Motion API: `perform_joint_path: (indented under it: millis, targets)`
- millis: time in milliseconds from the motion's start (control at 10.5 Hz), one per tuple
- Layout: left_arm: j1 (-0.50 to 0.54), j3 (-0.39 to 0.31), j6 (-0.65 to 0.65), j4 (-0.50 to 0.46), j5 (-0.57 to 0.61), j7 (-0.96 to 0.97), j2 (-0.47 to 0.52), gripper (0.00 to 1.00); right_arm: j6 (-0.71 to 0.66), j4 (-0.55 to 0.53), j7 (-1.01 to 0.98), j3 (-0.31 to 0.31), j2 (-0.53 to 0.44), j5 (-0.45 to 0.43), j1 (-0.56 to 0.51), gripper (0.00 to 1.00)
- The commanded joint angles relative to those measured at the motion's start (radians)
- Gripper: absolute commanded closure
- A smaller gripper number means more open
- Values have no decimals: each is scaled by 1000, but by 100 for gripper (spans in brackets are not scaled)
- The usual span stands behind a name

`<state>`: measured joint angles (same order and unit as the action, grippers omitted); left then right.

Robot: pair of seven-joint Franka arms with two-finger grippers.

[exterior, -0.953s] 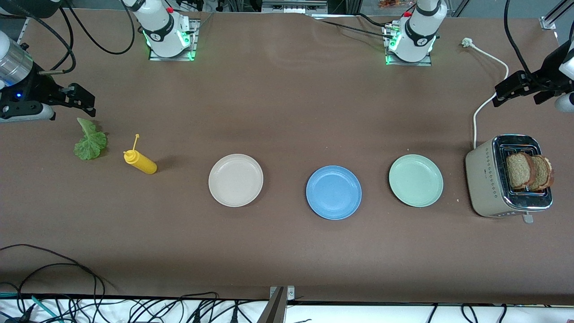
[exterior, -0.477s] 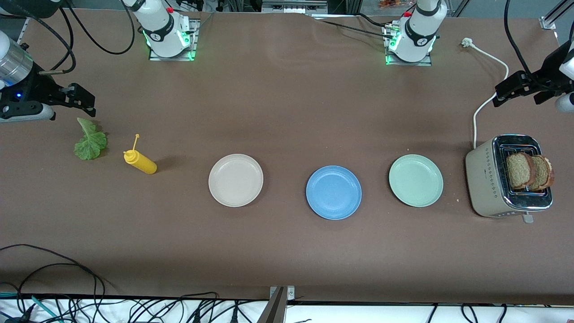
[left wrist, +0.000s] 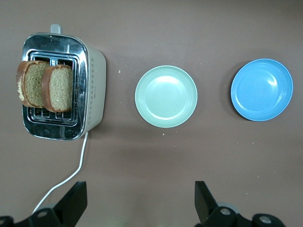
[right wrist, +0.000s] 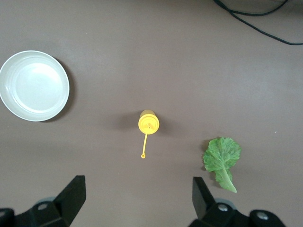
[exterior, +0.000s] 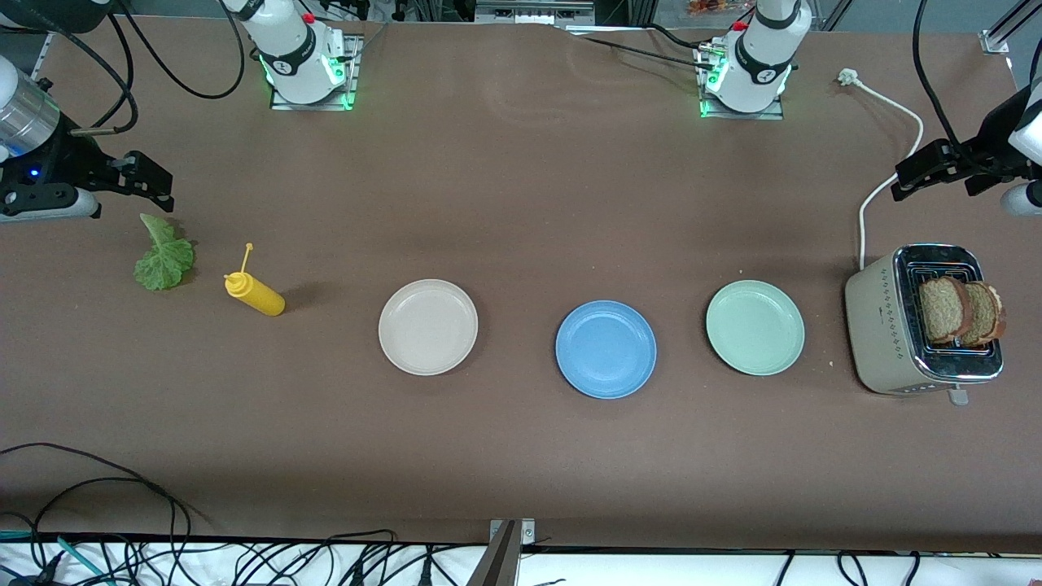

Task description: Make sandwich in blue plate with both arms

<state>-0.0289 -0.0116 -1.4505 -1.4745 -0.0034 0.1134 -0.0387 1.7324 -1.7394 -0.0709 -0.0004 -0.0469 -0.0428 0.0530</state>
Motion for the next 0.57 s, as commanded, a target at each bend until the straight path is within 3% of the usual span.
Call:
perform_joint_path:
  millis: [0, 477]
  targets:
    - [0, -1, 19, 34, 25, -23, -20, 0, -2, -9, -4, 0, -11, 23, -6, 0]
    - [3, 1, 19, 30, 26, -11, -21, 0, 3, -11, -1, 2, -11, 23, -5, 0]
